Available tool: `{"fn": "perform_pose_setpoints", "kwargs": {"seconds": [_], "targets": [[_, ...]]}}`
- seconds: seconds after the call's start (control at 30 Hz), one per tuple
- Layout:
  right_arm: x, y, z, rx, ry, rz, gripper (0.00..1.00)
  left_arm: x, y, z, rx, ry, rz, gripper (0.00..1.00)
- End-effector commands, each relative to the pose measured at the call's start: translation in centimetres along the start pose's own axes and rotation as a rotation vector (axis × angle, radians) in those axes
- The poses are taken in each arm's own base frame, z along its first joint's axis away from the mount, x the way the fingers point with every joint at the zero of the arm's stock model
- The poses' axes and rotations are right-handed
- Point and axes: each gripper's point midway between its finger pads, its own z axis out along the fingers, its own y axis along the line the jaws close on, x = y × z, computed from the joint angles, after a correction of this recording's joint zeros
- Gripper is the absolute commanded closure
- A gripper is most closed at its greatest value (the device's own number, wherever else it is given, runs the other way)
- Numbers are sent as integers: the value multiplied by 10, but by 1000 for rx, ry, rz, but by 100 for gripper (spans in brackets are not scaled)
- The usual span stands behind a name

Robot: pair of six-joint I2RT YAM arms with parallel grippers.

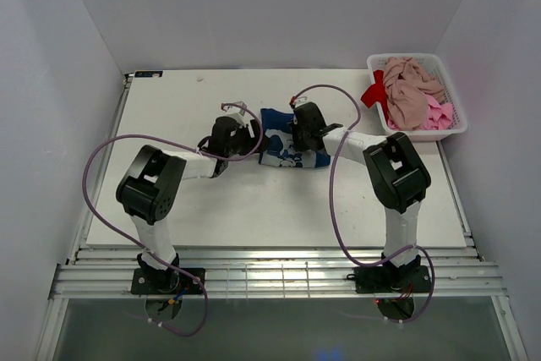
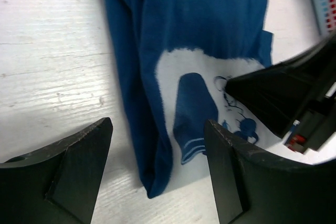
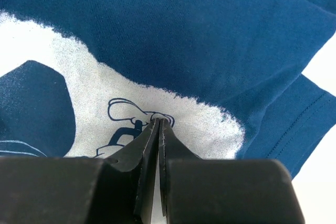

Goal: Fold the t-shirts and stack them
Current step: Fold the long partially folded tshirt into a neat square

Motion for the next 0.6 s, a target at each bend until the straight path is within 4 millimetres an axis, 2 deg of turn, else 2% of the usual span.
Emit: {"fn": "perform_pose_setpoints", "kwargs": {"seconds": [0.0, 0.2, 0.37, 0.57], "targets": [[-2, -1, 10, 4, 5, 17, 92, -11, -23, -11, 144, -10, -38, 19], [1, 0, 7, -4, 11, 18, 92, 9, -9, 2, 140, 50, -74, 19], [0, 0, 2, -3, 5, 16, 92, 17, 2, 13, 114, 67, -73, 19], [5, 0, 4, -8, 18, 11, 92, 26, 0, 24, 143, 102, -95, 19]]}}
